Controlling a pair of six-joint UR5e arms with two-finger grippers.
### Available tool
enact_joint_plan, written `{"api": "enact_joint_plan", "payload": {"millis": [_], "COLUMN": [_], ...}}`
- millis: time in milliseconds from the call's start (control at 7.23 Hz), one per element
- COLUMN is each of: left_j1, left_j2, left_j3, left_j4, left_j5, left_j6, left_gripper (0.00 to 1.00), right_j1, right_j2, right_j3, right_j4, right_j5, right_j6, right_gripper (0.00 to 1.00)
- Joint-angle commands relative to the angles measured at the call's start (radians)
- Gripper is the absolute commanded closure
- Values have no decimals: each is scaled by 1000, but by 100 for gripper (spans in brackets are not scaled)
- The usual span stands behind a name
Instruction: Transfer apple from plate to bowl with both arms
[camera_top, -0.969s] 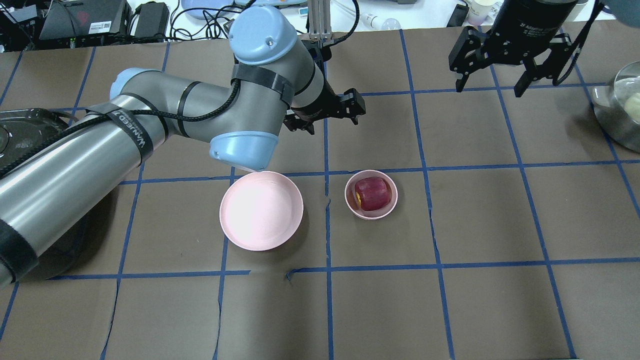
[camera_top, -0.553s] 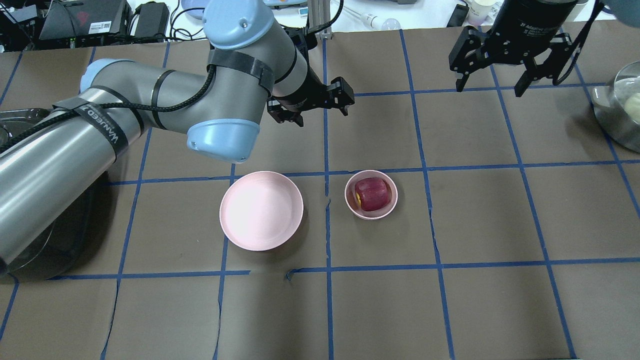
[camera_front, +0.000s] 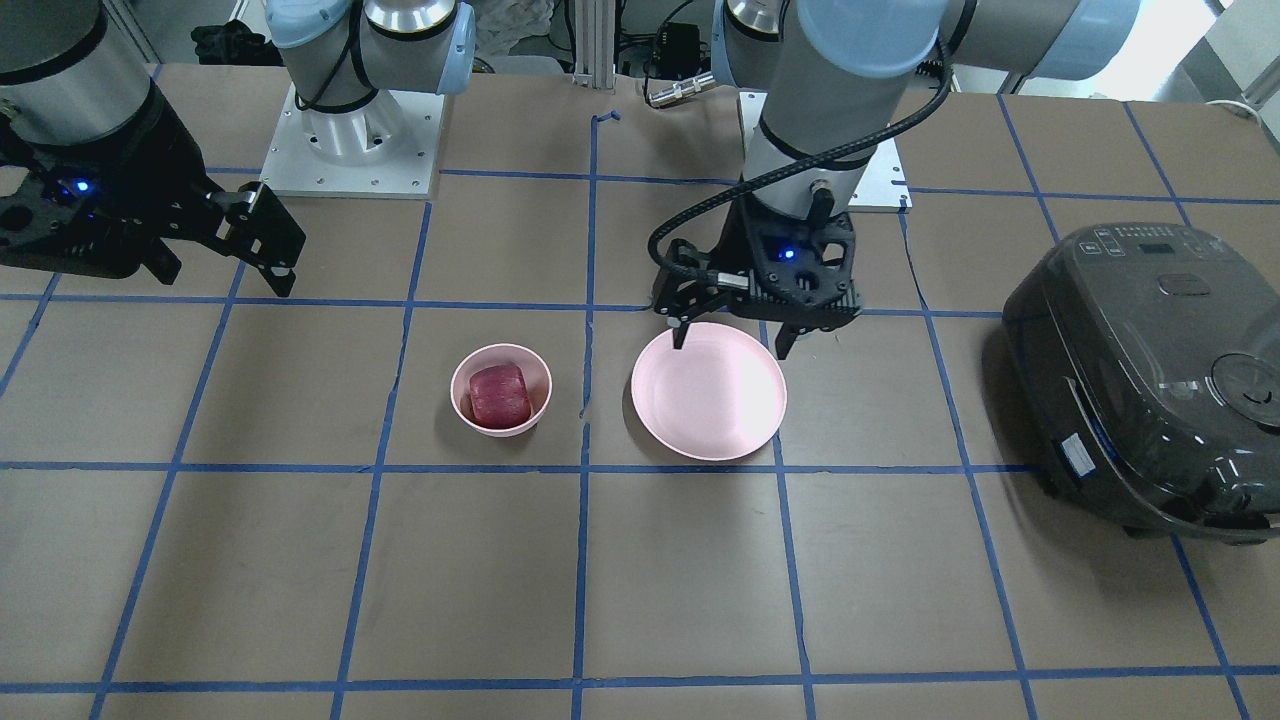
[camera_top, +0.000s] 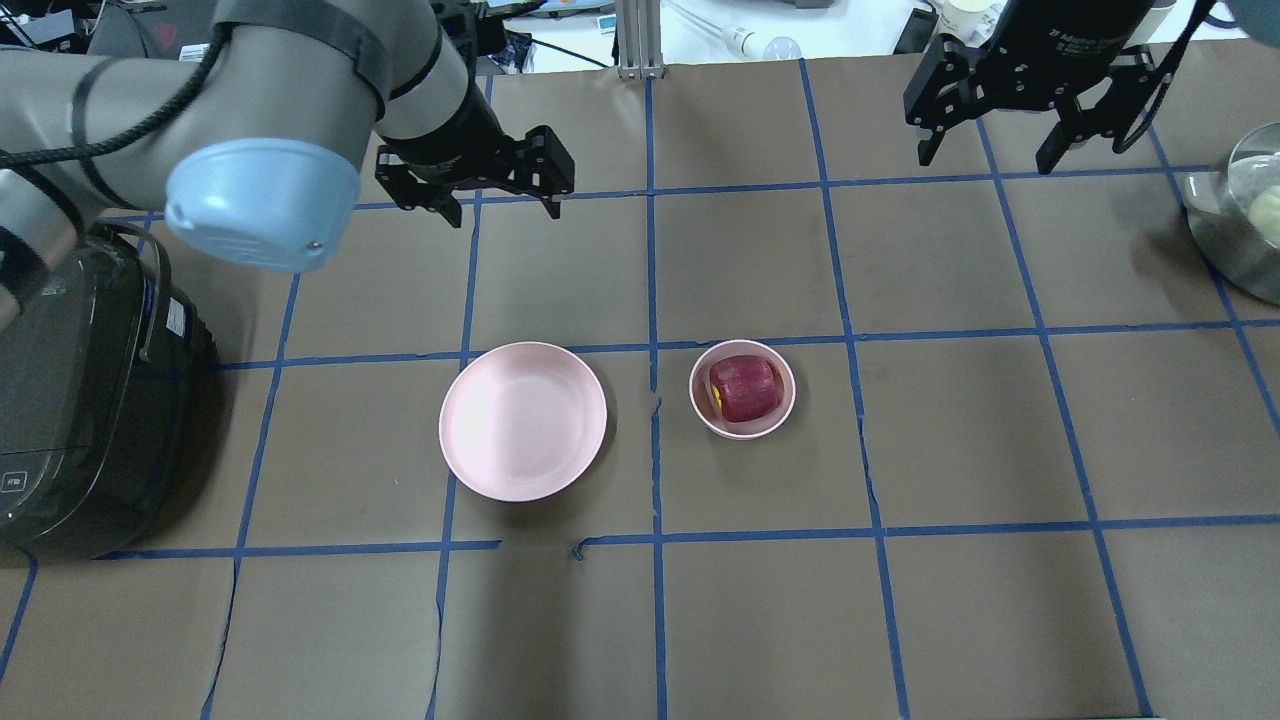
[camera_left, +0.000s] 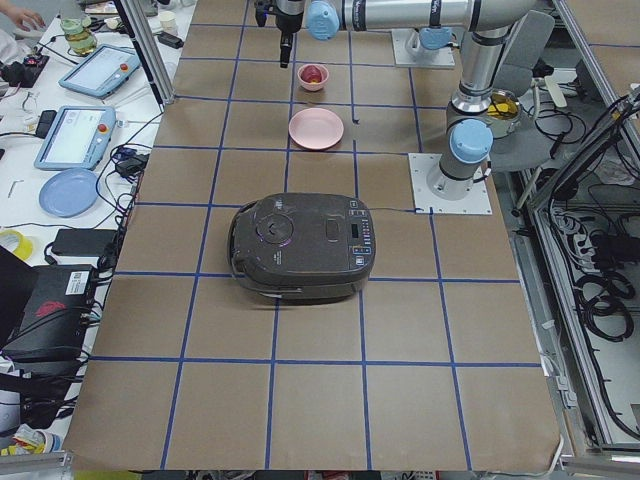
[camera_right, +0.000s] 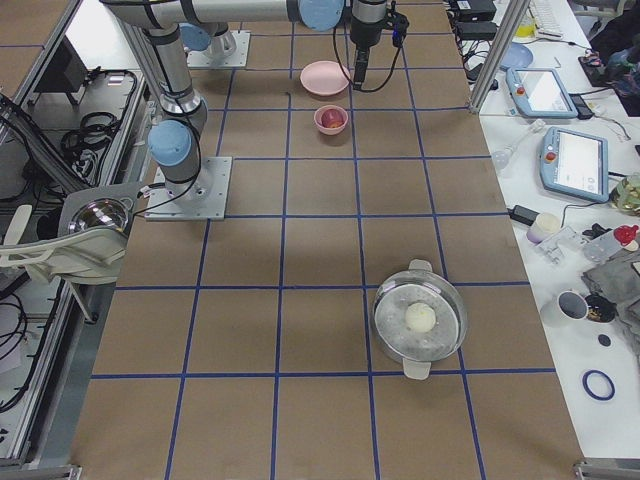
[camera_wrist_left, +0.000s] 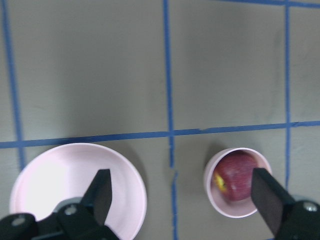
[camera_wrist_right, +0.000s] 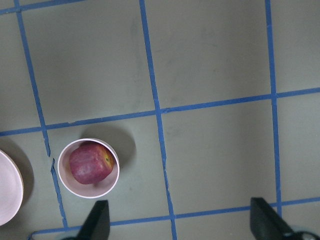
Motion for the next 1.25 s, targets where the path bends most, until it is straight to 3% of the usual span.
{"api": "enact_joint_plan", "payload": {"millis": [0, 138, 1107], "left_j1": [98, 128, 141], "left_j2": [34, 46, 57], "left_j3": [86, 96, 109], "left_j4": [-197, -242, -235], "left_j5": [54, 75, 105], "left_j6": [72, 135, 138], "left_gripper": [0, 0, 0], "right_j1": [39, 86, 90], "right_j2": [-1, 8, 12], "right_j3": [1, 12, 17], "right_j4": [-91, -161, -169], "right_j5": [-6, -12, -8], "right_j6": [37, 104, 100], "right_gripper": [0, 0, 0]}}
